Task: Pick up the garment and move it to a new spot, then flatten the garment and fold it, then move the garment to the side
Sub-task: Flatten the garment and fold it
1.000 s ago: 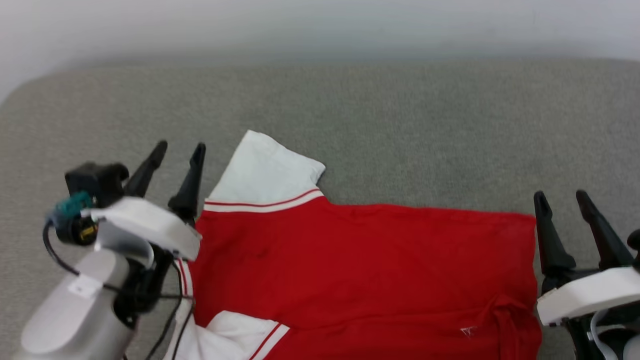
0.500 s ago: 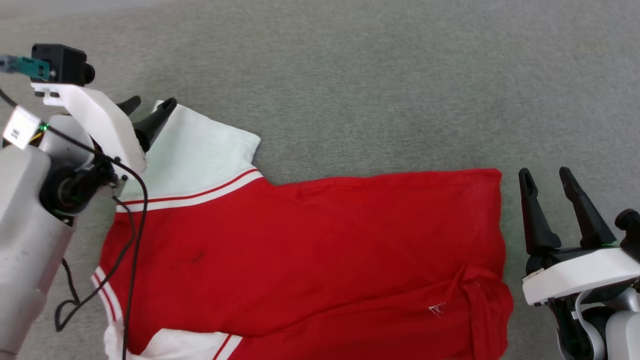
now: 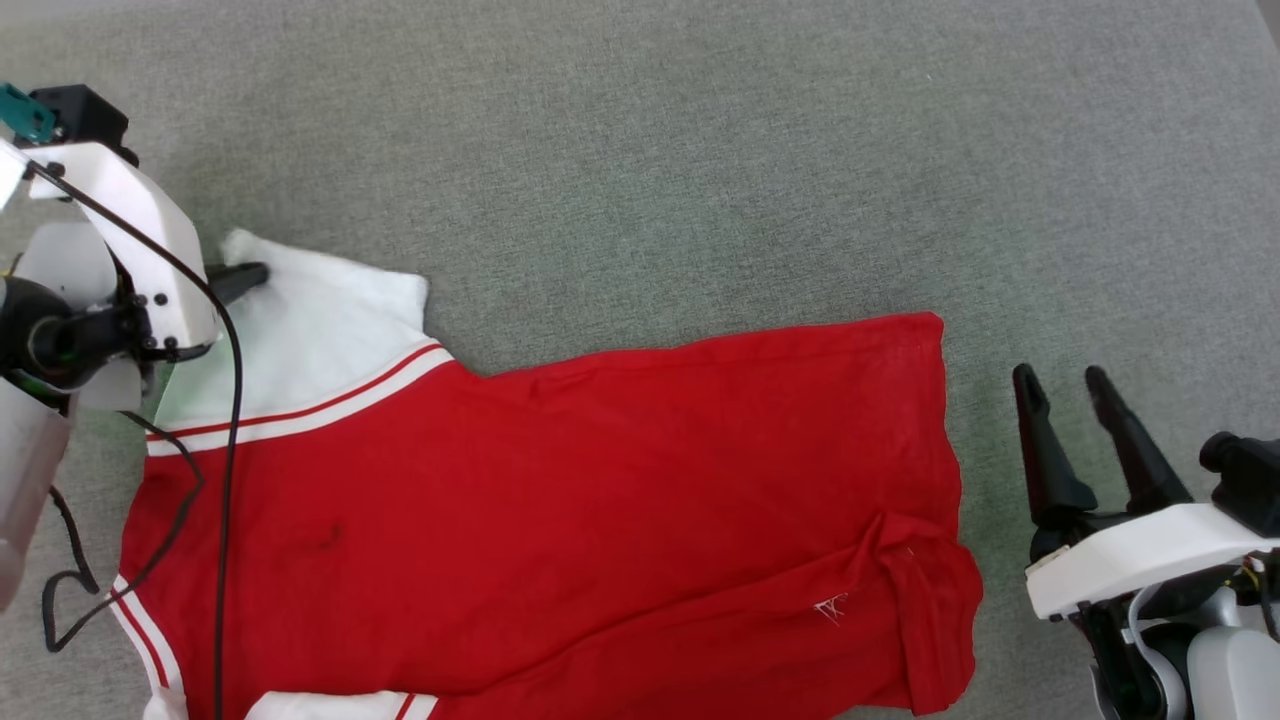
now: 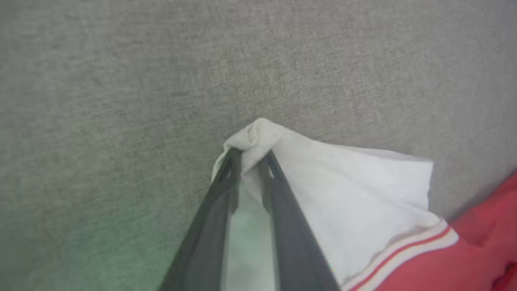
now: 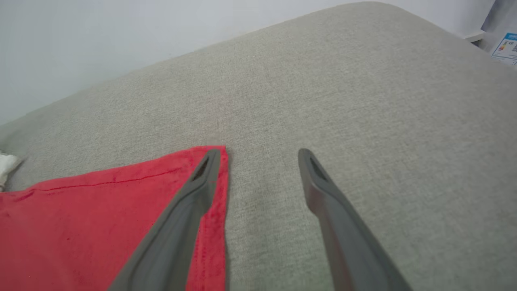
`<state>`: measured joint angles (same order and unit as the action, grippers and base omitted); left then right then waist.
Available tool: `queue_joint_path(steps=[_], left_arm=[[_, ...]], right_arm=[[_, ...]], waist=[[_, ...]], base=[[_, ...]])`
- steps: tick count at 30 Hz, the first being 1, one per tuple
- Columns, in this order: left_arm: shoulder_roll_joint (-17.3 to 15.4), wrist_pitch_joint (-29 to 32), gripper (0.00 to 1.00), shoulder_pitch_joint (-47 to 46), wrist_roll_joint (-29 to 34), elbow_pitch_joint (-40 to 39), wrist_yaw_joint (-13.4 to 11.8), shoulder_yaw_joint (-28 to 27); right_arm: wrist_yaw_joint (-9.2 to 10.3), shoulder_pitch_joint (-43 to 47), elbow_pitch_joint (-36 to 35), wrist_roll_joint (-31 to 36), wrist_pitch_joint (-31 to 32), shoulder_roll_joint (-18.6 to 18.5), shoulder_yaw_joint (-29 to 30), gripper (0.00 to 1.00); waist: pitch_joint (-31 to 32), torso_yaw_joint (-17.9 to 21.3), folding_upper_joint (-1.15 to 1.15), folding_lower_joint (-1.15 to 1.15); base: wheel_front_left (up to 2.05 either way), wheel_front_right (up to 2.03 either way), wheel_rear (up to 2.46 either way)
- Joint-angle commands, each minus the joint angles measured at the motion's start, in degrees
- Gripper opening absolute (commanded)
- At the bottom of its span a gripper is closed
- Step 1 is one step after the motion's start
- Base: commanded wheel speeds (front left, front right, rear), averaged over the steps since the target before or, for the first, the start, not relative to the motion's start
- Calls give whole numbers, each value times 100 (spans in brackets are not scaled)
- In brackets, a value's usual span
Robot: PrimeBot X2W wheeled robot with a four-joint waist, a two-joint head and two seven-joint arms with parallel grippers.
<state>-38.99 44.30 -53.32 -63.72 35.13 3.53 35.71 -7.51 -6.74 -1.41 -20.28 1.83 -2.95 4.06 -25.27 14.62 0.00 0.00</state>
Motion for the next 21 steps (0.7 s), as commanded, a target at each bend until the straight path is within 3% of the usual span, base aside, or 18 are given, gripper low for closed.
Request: queue_joint_path(steps=[1,10,21], left_arm=[[312,198,0,494,-38,171,10,301],[385,-636,0,109,137,147,178,101],[551,-1197,0,-192,215,-278,296,36]], right_arm=[[5,-94,47,-75,50,11,-17,100],[5,-777,872,-235,1432,1,-70,100],[5,-1895,1575,88,3776,-512,-220,100]], waist=[[18,-1,0,0],[335,-255,0,0],[460,-855,0,0]], base=[[0,0,0],[0,0,0],[0,0,0]])
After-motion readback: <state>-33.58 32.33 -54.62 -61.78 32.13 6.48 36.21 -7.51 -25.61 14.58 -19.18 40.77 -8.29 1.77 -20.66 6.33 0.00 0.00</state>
